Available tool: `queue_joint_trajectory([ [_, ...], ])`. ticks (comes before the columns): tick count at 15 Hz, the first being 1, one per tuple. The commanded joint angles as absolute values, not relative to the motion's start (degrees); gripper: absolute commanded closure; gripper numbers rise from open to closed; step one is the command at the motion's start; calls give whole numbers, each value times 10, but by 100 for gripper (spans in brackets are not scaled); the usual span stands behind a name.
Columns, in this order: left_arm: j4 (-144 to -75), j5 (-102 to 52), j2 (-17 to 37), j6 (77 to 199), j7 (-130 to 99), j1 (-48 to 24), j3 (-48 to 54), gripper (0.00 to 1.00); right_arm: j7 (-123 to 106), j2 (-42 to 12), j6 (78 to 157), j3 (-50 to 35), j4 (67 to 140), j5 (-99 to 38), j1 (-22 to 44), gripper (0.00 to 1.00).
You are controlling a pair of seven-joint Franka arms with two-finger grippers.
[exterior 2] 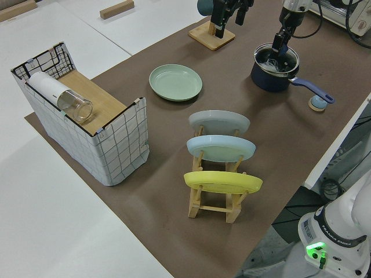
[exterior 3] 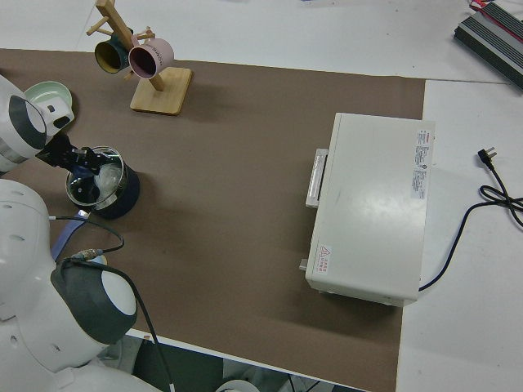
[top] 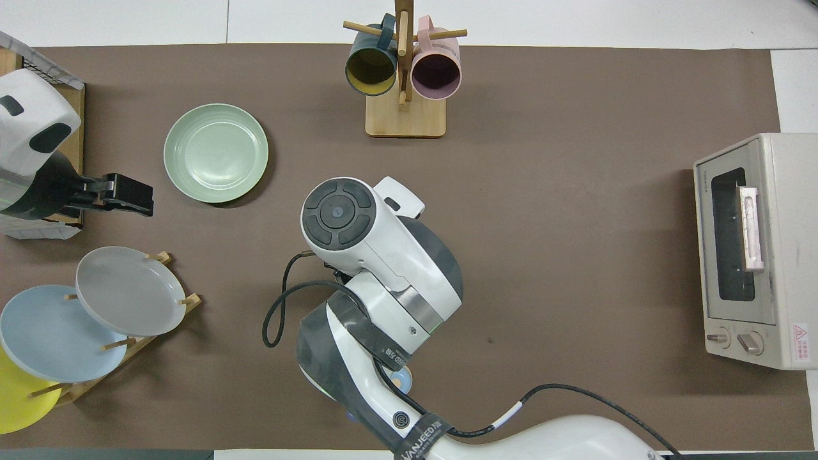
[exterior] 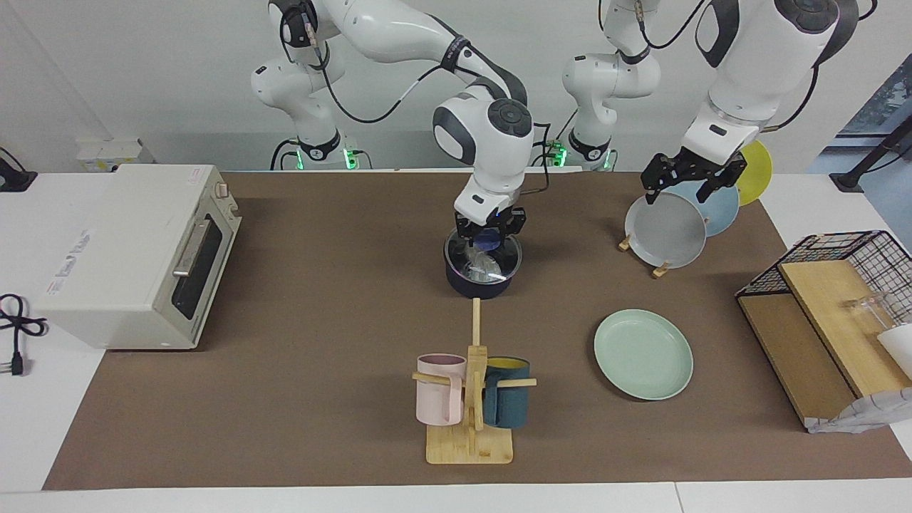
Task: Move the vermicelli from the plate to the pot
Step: 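Lower the glass lid onto the saucepan with the right gripper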
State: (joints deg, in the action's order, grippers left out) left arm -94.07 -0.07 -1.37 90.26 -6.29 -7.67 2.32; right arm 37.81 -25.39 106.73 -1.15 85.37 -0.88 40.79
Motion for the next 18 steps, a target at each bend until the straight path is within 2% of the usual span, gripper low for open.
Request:
queue_joint_trajectory([
  [1, -940, 14, -13, 897, -62, -79, 25, 0, 394, -240, 1081, -15, 875, -16, 403, 76],
  [10, -941, 14, -15, 914, -60, -74, 25, 0, 407, -233, 1088, -15, 892, -44, 400, 72],
  [14, -941, 14, -14, 920, -59, -75, 25, 0, 407, -232, 1098, -15, 902, -44, 400, 61],
  [15, -942, 14, -15, 925, -58, -73, 25, 0, 407, -231, 1104, -15, 907, -44, 400, 48],
  [16, -944, 14, -15, 925, -59, -73, 25, 0, 407, -229, 1107, -15, 911, -44, 399, 46],
  [17, -944, 14, -15, 925, -59, -73, 25, 0, 407, -229, 1107, -15, 911, -44, 397, 38],
  [18, -946, 14, -16, 927, -59, -74, 25, 0, 407, -228, 1107, -15, 911, -44, 396, 7],
])
